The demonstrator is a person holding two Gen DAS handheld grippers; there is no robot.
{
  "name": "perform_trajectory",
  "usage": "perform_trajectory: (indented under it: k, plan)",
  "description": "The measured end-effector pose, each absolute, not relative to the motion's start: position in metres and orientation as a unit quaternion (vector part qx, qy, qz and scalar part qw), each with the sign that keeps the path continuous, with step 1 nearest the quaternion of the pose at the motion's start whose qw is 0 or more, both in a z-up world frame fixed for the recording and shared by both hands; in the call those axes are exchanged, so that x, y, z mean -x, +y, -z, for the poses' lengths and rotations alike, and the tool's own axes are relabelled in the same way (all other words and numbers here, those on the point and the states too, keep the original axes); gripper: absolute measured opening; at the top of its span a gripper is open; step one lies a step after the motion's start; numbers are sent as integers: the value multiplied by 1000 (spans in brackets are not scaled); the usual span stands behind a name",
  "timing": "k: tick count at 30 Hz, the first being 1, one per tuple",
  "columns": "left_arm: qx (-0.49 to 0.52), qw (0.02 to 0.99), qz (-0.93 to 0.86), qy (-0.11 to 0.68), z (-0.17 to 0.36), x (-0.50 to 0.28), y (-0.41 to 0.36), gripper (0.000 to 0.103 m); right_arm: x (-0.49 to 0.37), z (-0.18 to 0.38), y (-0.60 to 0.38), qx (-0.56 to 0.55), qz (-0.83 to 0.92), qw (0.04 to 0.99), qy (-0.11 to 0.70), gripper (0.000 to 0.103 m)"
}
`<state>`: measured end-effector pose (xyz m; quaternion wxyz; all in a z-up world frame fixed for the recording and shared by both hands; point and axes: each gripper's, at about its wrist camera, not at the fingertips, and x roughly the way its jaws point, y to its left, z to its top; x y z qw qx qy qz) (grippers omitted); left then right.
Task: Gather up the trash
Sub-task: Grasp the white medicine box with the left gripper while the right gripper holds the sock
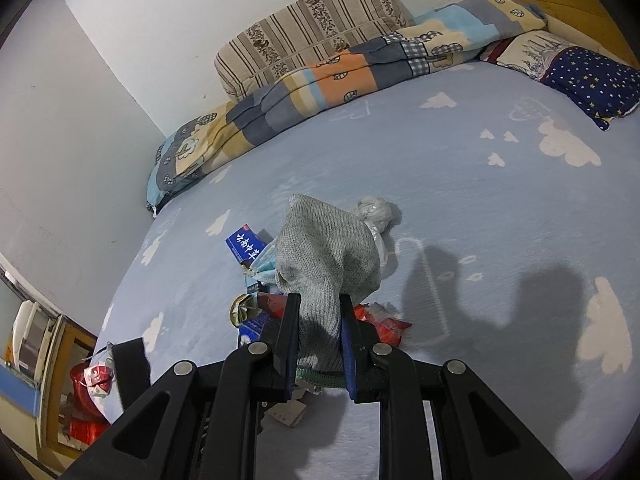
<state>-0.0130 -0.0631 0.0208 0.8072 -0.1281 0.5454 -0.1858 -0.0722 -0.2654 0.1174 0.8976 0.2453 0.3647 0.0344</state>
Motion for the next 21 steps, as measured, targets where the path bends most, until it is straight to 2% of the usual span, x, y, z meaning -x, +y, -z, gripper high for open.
perform_trajectory:
  k: [2,5,12,21]
  plan:
    - [120,810,184,544,-16,10,-68,61,72,-117,-266,-248,-33,897,365,19]
    - [111,815,187,538,-21,13,-68,55,71,-116,-266,-247,-31,896,367,19]
    - [97,830,202,511,-46,54,-50,54,76,-120,-265,-237,-37,901,362,19]
    - [46,892,200,403,-100,72,-37,54,81,-124,-249,-206,-63,908,359,19]
